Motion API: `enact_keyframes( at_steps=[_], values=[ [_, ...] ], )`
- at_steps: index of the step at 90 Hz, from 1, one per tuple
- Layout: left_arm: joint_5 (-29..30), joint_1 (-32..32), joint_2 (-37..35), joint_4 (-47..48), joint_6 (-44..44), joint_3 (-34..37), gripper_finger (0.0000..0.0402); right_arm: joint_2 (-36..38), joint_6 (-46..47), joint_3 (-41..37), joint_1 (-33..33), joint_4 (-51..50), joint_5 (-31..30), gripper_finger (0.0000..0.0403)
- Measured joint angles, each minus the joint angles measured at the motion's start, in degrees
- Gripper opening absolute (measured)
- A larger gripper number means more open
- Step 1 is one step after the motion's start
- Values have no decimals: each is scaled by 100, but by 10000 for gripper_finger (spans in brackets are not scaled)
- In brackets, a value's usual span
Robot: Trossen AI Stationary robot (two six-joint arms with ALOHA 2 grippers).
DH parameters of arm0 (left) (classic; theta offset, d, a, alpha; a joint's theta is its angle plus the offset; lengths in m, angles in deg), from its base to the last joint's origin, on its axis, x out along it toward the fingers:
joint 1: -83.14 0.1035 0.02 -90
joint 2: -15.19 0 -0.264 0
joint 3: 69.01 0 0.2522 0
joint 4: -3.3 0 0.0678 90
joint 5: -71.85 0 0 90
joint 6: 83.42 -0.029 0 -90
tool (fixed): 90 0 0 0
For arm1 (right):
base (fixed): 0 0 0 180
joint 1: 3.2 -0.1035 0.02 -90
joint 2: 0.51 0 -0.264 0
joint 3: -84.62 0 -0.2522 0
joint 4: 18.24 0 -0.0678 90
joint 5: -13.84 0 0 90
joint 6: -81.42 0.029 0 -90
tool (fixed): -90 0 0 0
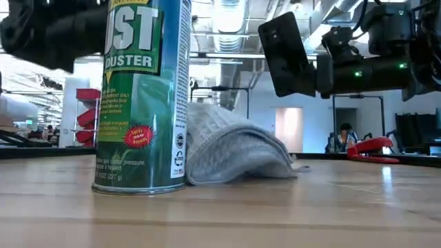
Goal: Apply microfiber cloth
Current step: Spray the front of the cellphone using the spray bottle
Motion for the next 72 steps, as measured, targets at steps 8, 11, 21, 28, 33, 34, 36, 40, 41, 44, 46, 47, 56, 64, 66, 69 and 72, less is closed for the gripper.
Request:
enact_keyframes(
  at_steps=[8, 11, 21, 28, 33, 34, 36, 40, 41, 44, 46, 47, 56, 64, 66, 69, 72],
  values=[
    [-223, 242, -610, 564, 313, 0, 153, 0, -282, 0, -9, -18, -8, 10],
    [-291, 329, -815, 815, 360, 0, 158, 0, -393, 1, -13, -36, -9, 10],
    [-479, 674, -1320, 1542, 814, 0, 174, 0, -932, 123, -64, -365, -15, 10],
    [-748, 935, -1490, 1715, 1303, 0, 181, 0, -1512, 355, -146, -1015, -18, 10],
    [-983, 1089, -1534, 1705, 1629, 0, 182, -2, -1877, 620, -205, -1704, -41, 9],
    [-1023, 1117, -1535, 1699, 1684, 0, 182, -2, -1953, 684, -210, -1858, -49, 10],
    [-1129, 1177, -1536, 1679, 1798, 0, 182, -4, -2086, 808, -233, -2140, -63, 10],
    [-1349, 1289, -1531, 1605, 2011, 0, 182, -4, -2323, 1095, -277, -2775, -115, 9],
    [-1410, 1316, -1531, 1581, 2064, 0, 182, -4, -2376, 1172, -290, -2934, -133, 9],
    [-1554, 1384, -1529, 1492, 2223, 0, 182, -4, -2554, 1412, -331, -3441, -197, 10],
    [-1631, 1430, -1529, 1444, 2317, -1, 182, -4, -2677, 1566, -353, -3768, -254, 9],
    [-1673, 1451, -1529, 1429, 2364, -2, 182, -4, -2731, 1643, -369, -3931, -282, 9],
    [-2104, 1650, -1523, 1451, 2736, -2, 182, -4, -3275, 2311, -488, -5234, -565, 9],
    [-2462, 1792, -1524, 1467, 3065, -2, 182, -4, -3768, 2799, -615, -5895, -801, 9],
    [-2546, 1823, -1525, 1477, 3127, -2, 182, -4, -3891, 2904, -652, -6010, -864, 9],
    [-2682, 1870, -1525, 1502, 3205, -2, 182, -4, -4095, 3047, -707, -6179, -966, 9],
    [-2814, 1918, -1523, 1532, 3284, -2, 182, -4, -4311, 3181, -773, -6337, -1105, 9]
  ],
)
